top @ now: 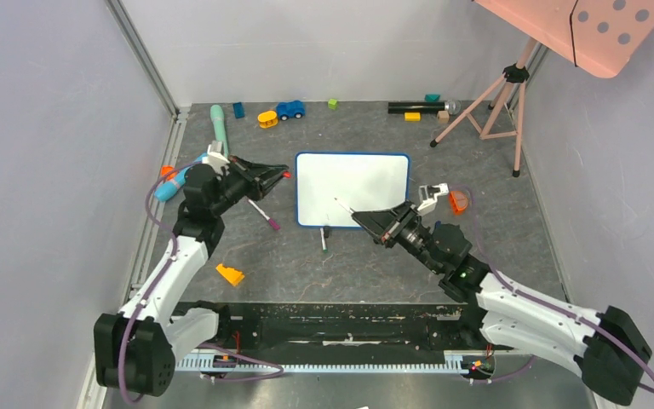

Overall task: Write a sentence on the whiteboard
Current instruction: Open the pen cap from the whiteboard marker, then place the pen cap at the center of the board.

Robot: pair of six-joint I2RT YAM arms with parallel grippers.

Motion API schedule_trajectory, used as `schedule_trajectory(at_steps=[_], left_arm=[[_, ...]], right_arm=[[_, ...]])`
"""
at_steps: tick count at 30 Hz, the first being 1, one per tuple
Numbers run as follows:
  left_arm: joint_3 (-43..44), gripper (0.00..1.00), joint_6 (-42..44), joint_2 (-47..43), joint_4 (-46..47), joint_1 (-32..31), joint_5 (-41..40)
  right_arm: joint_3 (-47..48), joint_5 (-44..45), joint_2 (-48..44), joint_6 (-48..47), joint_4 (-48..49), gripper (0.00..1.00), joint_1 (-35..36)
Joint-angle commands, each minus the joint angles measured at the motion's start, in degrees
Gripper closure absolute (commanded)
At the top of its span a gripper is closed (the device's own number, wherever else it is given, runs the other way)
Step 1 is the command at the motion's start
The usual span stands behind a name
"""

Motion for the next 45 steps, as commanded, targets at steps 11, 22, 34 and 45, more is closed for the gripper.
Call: schedule_trajectory(at_steps=[11,22,34,45], left_arm=[[4.45,0.98,32.04,2.72,-44.93,7.75,-23.88],[-3.75,0.98,29.14,6.01,-43.46,7.73,-29.35],[-0.49,0.65,34.64,11.77,-44.73,7.75,-29.37],[3.13,0.09,34.67,2.28,-47.38,7.66,-21.88]], right_arm=[[15.17,6.60,-5.42,-27.45,-41.60,1.00,-3.48],[30.88,6.08,1.43,-46.83,-58.06,1.00,-3.53],[24.64,6.08,-1.87,-43.77,-58.26,1.00,-3.55],[29.09,8.46,1.62,-41.92,-67.11,1.00,-3.53]])
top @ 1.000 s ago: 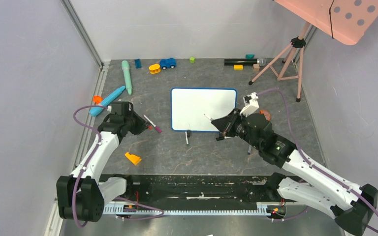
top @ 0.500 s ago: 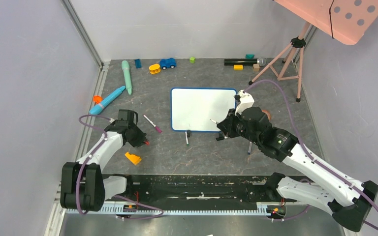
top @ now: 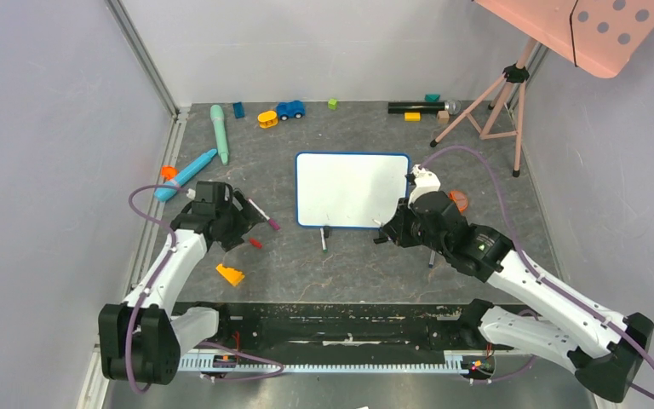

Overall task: Write a sentence on the whiteboard
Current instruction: Place the pen cap at the center of the board, then move the whiteboard to the center of the board.

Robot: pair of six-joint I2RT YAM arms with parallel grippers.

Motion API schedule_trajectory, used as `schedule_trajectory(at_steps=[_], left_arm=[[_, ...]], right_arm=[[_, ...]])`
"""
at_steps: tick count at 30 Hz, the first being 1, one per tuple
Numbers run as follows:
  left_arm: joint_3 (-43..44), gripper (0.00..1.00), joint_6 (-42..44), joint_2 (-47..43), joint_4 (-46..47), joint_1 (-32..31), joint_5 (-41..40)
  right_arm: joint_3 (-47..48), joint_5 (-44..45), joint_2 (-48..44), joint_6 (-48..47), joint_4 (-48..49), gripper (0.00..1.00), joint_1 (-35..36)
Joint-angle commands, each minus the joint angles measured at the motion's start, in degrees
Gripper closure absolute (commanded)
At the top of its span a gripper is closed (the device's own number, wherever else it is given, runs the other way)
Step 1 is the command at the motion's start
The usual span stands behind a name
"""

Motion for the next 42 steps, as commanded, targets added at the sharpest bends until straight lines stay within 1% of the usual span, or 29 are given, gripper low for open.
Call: schedule_trajectory(at_steps=[1,3,5,6,9,12,14,16,18,20,22,26,31,34,38,42], left_arm=[[2.92,0.05,2.40,-2.76,-0.97,0.17,4.50],[3.08,0.00,2.72,-3.80,-0.79,0.08,6.82],[2.99,0.00,3.39,-4.61,-0.04,0.11,10.90],[3.07,0.00,3.61,-4.90,-0.07,0.12,12.69],[3.47,0.00,4.11,-5.90,-0.80,-0.05,16.60],[3.84,0.00,5.29,-5.84,-0.72,-1.03,18.88],[3.66,0.00,5.95,-5.69,1.05,-1.78,20.68],[3.30,0.00,5.41,-5.77,3.47,-2.08,23.69],[3.66,0.00,4.53,-6.28,6.32,-2.21,26.72],[5.18,0.00,3.84,-6.79,7.26,-2.26,27.86],[8.00,0.00,5.17,-5.16,6.42,-2.51,28.45],[13.07,0.00,7.11,-0.25,4.10,-2.61,28.94],[17.91,0.00,3.57,3.63,4.38,-2.78,30.59],[19.56,0.00,3.40,4.97,4.77,-3.13,29.95],[20.63,0.00,2.94,7.42,4.83,-3.27,30.33],[21.37,0.00,3.18,8.92,6.59,-3.31,30.47]], right_arm=[[4.96,1.94,2.48,1.34,-5.46,1.00,-0.20],[7.05,4.65,3.64,1.79,-8.98,1.00,-0.23],[9.86,9.56,4.90,4.72,-14.66,1.00,-0.16],[10.94,10.66,5.18,5.79,-16.40,1.00,-0.22],[12.95,11.83,5.90,7.75,-19.69,1.00,-0.23],[12.72,13.24,5.45,9.74,-21.43,1.00,-0.17],[12.50,14.73,5.95,10.88,-23.04,1.00,-0.20],[13.80,15.62,7.81,11.06,-25.59,1.00,-0.27],[16.47,16.74,10.67,11.90,-30.10,1.00,-0.21],[19.45,16.93,13.75,12.41,-33.73,1.00,-0.22],[21.81,16.65,15.97,12.68,-35.79,1.00,-0.10],[22.01,18.41,15.86,14.60,-35.66,1.00,-0.11],[18.01,19.53,11.49,15.51,-32.57,1.00,-0.13],[15.24,15.82,9.23,9.80,-27.91,1.00,-0.23],[14.34,14.46,8.61,6.93,-27.26,1.00,-0.19],[11.06,12.61,5.57,1.80,-23.67,1.00,-0.23]])
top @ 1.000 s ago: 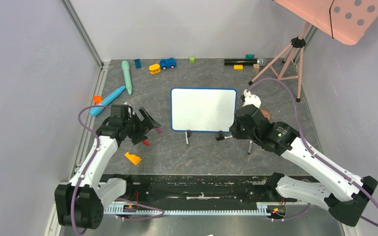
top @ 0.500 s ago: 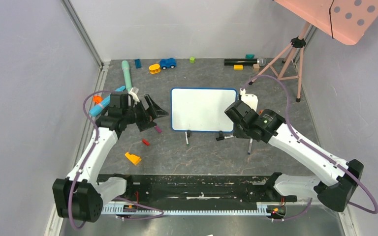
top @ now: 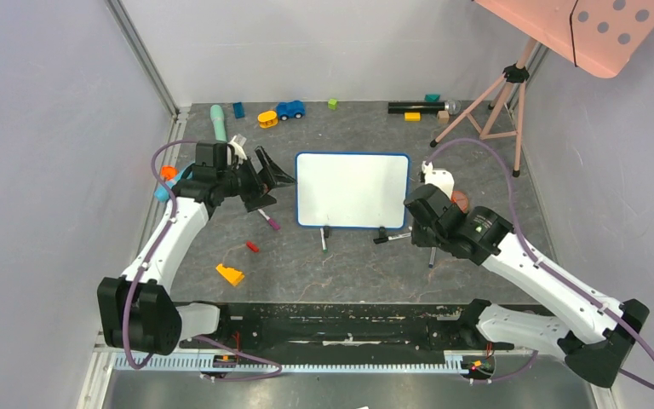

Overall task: Write a sentence on the whiteboard
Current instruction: Move the whiteboard to the center of the board.

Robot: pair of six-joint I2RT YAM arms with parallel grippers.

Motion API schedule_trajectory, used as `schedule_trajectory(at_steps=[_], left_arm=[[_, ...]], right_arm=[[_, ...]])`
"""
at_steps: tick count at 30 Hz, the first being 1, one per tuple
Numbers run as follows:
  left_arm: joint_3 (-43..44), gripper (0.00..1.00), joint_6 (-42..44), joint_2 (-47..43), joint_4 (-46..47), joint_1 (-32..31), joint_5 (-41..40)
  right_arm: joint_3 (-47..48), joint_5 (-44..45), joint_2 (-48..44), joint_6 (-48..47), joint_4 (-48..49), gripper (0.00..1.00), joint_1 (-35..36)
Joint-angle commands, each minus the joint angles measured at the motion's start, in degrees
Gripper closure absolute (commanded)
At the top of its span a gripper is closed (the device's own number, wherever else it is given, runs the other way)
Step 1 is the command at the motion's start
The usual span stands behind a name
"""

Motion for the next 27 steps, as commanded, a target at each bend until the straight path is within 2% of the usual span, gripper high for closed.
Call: schedule_trajectory(at_steps=[1,6,9,14,20,25,27], left_arm=[[2.98,0.00,-0.27,1.26,3.09,-0.24,1.98],[3.65,0.00,-0.46,1.52,4.33,-0.22,1.54],[3.05,0.00,-0.63,0.84,3.94,-0.17,-1.32],[1.70,0.00,3.21,-2.46,4.34,-0.22,-1.45],[-2.63,0.00,7.17,-9.32,5.06,-0.16,-9.69],[-6.43,0.00,5.34,-12.36,6.72,-0.14,-15.62],[-7.72,0.00,5.89,-12.91,8.95,-0.10,-13.63]], right_arm=[[-3.02,-2.08,-3.74,-6.89,5.09,1.00,-0.10],[-5.65,-4.05,-8.18,-8.70,7.40,1.00,-0.11],[-6.73,-4.02,-10.05,-9.01,8.30,1.00,-0.12],[-6.85,-3.25,-11.25,-9.98,7.86,1.00,-0.12],[-7.24,0.79,-15.06,-12.44,7.39,1.00,-0.13],[-6.61,1.58,-15.53,-15.48,7.72,1.00,-0.11],[-6.70,1.57,-15.32,-16.38,8.41,1.00,-0.12]])
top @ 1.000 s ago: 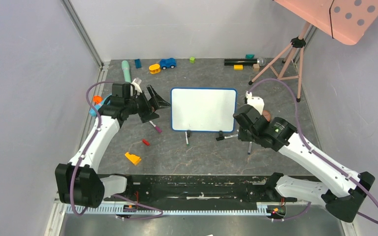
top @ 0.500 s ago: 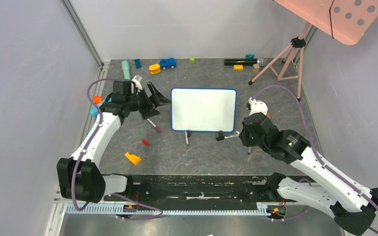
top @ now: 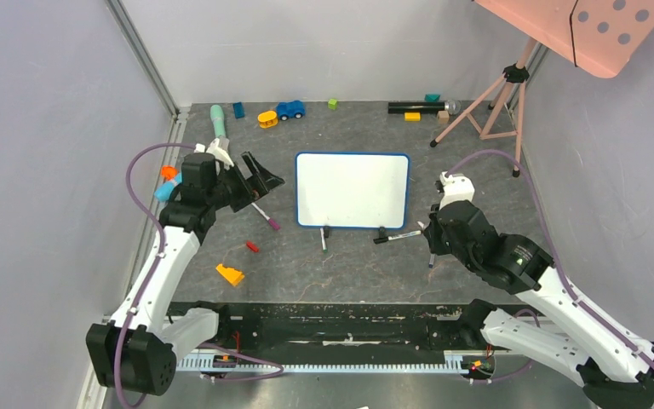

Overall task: Write a sentence on the whiteboard
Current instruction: Move the whiteboard to the center of the board.

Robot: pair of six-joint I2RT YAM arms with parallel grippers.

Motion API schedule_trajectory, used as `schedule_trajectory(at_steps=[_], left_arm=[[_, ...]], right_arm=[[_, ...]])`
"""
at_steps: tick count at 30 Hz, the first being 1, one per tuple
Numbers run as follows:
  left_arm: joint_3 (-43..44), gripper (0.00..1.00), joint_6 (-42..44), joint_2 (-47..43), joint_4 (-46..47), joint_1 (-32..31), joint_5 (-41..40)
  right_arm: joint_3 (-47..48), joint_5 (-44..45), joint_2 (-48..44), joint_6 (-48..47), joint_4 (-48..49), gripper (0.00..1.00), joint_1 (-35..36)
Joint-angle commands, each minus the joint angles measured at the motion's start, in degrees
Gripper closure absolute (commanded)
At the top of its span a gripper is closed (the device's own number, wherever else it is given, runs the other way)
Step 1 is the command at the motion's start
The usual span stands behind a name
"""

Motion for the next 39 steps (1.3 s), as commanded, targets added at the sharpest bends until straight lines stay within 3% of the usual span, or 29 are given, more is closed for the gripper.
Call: schedule_trajectory(at_steps=[1,7,19,25,32,39], left_arm=[[-3.02,0.00,2.32,-1.40,5.98,0.01,-0.25],[-3.34,0.00,-0.39,-1.01,8.29,0.28,1.20],[0.33,0.00,8.05,8.30,10.57,0.36,11.96],[-1.80,0.00,13.35,7.57,12.66,0.45,10.68],[0.89,0.00,16.03,14.13,15.21,2.32,20.19],[0.80,0.00,21.34,14.17,17.64,3.09,17.41]], right_arm=[[0.59,1.72,0.27,-3.88,2.68,1.00,-0.11],[1.53,-0.77,0.64,-4.46,4.05,1.00,-0.11],[1.79,-3.66,0.49,-6.42,6.26,1.00,-0.11],[1.99,-2.77,0.96,-6.75,7.28,1.00,-0.12],[2.36,-2.13,2.29,-6.25,10.11,1.00,-0.07],[6.82,-0.84,7.39,-7.40,11.50,1.00,-0.05]])
